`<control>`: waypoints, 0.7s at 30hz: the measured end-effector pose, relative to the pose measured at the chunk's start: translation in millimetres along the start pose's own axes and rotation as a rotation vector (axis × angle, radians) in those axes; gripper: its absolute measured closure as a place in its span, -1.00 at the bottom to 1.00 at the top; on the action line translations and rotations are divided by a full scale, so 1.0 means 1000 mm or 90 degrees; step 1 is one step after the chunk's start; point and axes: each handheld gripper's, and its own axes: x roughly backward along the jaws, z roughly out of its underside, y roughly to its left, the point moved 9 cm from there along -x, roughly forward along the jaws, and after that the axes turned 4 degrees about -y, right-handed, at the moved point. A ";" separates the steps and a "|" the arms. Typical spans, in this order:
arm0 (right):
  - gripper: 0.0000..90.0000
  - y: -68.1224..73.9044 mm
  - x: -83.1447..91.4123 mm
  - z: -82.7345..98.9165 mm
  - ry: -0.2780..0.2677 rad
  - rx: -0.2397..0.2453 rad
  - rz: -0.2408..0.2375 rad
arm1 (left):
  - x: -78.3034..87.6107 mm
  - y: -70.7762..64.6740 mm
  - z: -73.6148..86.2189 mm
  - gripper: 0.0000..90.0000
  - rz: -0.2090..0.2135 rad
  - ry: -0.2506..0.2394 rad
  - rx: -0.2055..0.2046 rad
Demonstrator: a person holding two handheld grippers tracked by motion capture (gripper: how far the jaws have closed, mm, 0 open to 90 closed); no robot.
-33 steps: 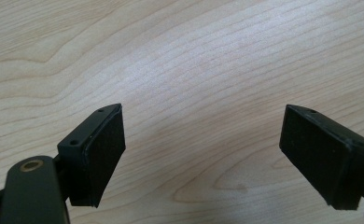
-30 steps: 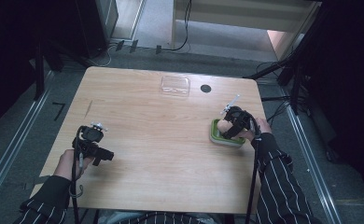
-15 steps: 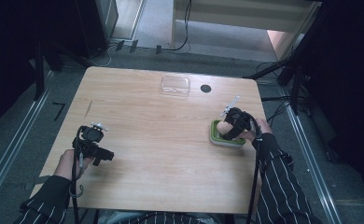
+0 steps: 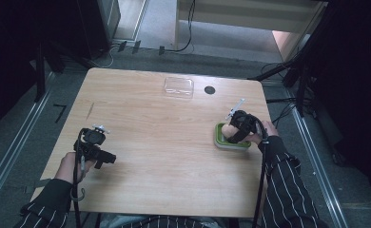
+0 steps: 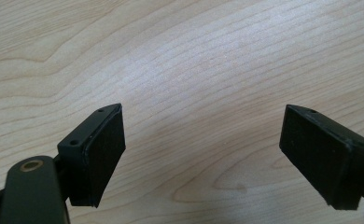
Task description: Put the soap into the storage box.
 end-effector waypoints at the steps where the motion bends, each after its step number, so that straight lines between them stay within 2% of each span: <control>1: -0.26 0.000 0.000 0.000 0.002 -0.004 0.000 | 0.000 0.000 0.000 -0.67 0.000 0.000 -0.001; 21: -0.29 0.000 0.000 -0.001 0.010 -0.003 0.011 | 0.000 0.000 0.000 -0.67 -0.003 -0.002 0.000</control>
